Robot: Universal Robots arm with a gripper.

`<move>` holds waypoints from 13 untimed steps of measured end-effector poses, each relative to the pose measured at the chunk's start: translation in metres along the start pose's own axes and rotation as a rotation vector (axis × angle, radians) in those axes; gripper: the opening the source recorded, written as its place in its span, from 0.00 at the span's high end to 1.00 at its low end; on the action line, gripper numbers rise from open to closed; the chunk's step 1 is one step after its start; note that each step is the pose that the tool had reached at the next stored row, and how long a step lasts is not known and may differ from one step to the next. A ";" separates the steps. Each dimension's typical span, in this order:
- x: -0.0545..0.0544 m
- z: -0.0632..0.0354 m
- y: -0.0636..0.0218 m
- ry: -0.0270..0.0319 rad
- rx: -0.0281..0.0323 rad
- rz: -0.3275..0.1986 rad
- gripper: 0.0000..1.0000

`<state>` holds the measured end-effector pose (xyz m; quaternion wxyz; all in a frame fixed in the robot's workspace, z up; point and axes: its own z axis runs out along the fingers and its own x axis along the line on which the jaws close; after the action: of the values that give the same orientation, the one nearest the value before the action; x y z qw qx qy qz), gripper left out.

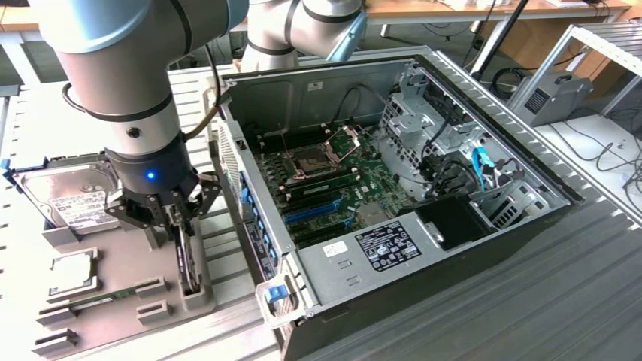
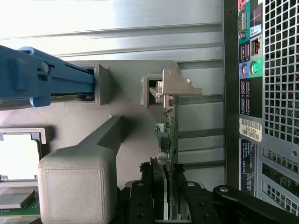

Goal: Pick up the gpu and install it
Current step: 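Pick up the gpu and move the gpu toward the slot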

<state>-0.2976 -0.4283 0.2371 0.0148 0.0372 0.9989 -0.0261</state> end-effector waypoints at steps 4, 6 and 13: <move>0.000 -0.0006 0.0000 -0.0004 -0.0004 0.000 0.71; 0.000 -0.0011 0.0000 -0.0005 -0.0007 0.000 0.71; 0.000 -0.0034 -0.0001 -0.0001 -0.0001 0.000 0.71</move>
<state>-0.2976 -0.4283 0.2406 0.0149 0.0372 0.9989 -0.0260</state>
